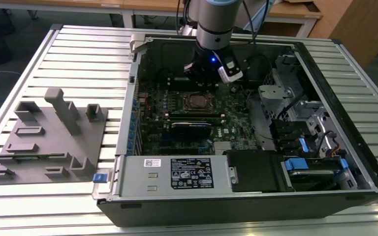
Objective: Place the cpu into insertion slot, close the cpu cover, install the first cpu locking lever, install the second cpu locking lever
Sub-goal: 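Install the first cpu locking lever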
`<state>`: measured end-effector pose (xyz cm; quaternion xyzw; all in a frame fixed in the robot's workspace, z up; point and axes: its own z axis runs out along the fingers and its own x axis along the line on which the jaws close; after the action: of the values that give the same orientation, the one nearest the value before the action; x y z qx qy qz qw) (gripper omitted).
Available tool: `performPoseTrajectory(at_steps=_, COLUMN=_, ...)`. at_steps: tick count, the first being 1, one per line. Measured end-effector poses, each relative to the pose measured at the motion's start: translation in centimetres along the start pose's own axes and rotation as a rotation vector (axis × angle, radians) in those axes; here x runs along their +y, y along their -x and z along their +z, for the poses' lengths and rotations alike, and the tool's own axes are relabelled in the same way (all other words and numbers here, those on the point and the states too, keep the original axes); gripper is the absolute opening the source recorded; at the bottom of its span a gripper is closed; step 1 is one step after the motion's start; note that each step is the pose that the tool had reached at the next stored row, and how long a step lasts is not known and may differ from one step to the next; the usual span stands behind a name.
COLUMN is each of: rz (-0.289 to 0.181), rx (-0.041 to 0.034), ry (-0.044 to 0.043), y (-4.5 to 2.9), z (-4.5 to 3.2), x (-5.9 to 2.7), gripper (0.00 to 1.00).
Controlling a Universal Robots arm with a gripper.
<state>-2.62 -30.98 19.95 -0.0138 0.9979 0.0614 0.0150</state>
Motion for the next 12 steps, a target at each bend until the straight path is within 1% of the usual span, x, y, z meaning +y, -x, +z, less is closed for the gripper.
performPoseTrajectory(at_steps=6, rz=0.0, rx=0.0001, ry=-0.0002, y=0.01, z=-0.12, x=0.18, gripper=0.1)
performPoseTrajectory(at_steps=12, rz=0.0, rx=0.0001, ry=-0.0001, y=0.02, z=-0.6, x=0.25, gripper=0.1)
